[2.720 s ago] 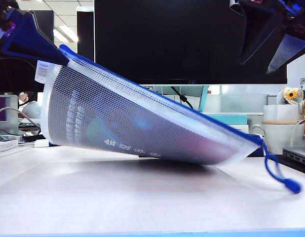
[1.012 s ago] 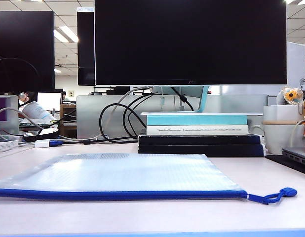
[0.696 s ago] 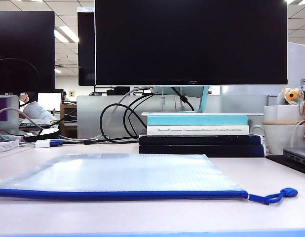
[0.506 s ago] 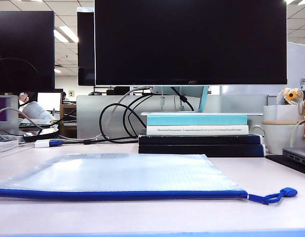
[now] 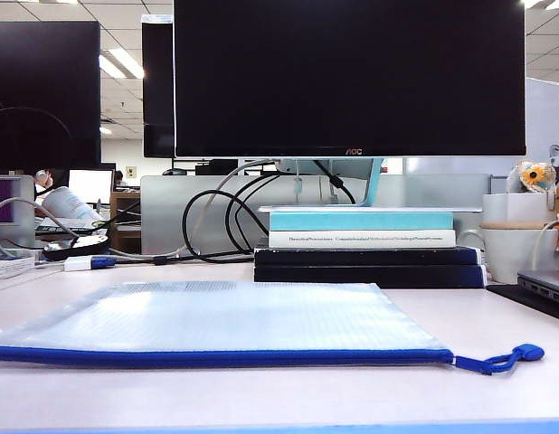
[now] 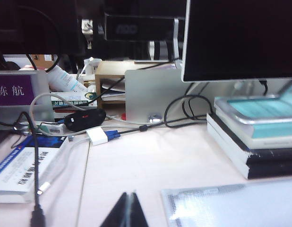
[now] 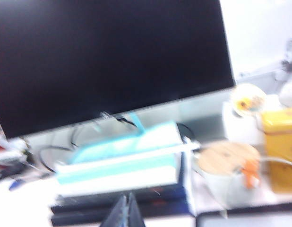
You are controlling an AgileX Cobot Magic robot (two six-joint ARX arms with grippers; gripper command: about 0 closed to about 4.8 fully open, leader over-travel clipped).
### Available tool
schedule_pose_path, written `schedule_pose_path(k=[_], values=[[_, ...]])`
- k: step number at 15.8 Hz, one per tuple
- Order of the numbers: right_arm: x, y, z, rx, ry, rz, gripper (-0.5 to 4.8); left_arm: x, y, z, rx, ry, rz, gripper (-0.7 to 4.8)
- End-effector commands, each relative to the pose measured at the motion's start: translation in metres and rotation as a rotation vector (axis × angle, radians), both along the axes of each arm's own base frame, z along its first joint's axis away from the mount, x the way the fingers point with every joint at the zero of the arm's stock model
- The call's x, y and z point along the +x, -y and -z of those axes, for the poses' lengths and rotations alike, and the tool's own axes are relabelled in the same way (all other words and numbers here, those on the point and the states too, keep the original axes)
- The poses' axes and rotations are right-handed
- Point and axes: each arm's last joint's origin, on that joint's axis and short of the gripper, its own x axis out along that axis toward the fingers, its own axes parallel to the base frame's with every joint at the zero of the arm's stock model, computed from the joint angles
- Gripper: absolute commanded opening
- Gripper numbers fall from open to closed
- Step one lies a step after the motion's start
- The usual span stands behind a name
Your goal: Pick up the transparent plastic file bag with a blue zipper and close its zipper.
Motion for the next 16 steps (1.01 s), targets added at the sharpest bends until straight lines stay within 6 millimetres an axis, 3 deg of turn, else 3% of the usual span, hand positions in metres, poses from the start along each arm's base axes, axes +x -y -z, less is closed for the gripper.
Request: schedule_pose_path(k=[1, 3, 4, 8, 16], values=[[0.003, 0.004, 0.014, -0.023, -0.106, 0.149, -0.04, 0.008, 0.001, 0.02, -0.04, 0.01, 0.025, -0.06], [0.005, 0.004, 0.023, -0.031, -0.138, 0.149, -0.04, 0.01, 0.001, 0.026, -0.039, -0.004, 0.021, -0.06], [0.005, 0.004, 0.032, -0.089, -0.225, 0.153, -0.04, 0.012, -0.001, 0.033, -0.041, -0.016, -0.063, -0.06], [0.005, 0.004, 0.037, -0.086, -0.281, 0.152, -0.01, 0.015, -0.003, 0.055, -0.009, -0.126, -0.136, -0.06], [0.005, 0.004, 0.04, -0.09, -0.31, 0.15, 0.0, 0.015, -0.003, 0.056, -0.007, -0.137, -0.136, -0.06]])
